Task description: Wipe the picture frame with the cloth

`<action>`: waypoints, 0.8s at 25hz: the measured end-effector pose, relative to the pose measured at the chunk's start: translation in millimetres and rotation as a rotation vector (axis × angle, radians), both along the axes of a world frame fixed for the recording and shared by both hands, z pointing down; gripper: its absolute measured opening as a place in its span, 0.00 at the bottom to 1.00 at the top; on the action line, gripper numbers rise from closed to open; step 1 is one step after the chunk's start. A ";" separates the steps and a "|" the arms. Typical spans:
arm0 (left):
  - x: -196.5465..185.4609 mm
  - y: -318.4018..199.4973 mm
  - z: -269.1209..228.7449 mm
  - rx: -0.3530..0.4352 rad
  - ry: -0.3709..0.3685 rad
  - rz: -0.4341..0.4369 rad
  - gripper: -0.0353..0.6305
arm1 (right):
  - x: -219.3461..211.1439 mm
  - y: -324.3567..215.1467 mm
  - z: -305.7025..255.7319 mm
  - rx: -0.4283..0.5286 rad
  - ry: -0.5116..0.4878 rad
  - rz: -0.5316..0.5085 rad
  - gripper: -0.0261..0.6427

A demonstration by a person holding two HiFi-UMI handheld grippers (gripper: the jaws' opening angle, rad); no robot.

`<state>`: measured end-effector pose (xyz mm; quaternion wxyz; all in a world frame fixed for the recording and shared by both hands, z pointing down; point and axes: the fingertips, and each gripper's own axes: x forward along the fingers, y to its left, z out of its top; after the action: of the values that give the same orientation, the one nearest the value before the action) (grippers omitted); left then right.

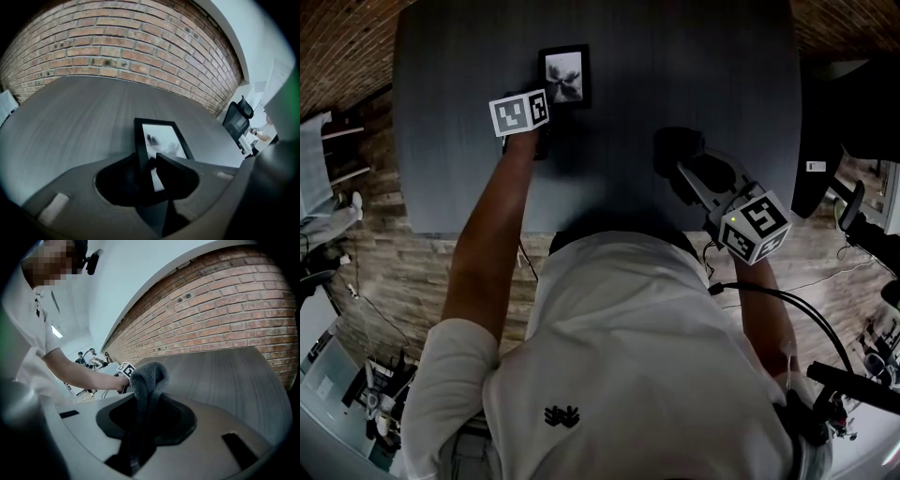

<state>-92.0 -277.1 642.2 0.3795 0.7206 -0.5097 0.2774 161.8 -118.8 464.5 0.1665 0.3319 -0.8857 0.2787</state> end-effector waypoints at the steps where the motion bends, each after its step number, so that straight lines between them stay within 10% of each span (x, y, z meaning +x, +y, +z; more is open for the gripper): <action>1: -1.0 -0.2 0.3 0.001 0.013 -0.009 0.24 | -0.3 -0.6 0.6 -0.002 0.000 0.000 0.20; 20: 2.8 25.5 -29.9 0.030 0.095 -0.031 0.17 | -13.1 -5.6 -7.9 0.041 0.002 -0.001 0.20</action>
<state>-89.2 -251.6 612.4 0.3965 0.7306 -0.5065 0.2292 148.6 -124.4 456.7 0.1608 0.3352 -0.8911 0.2601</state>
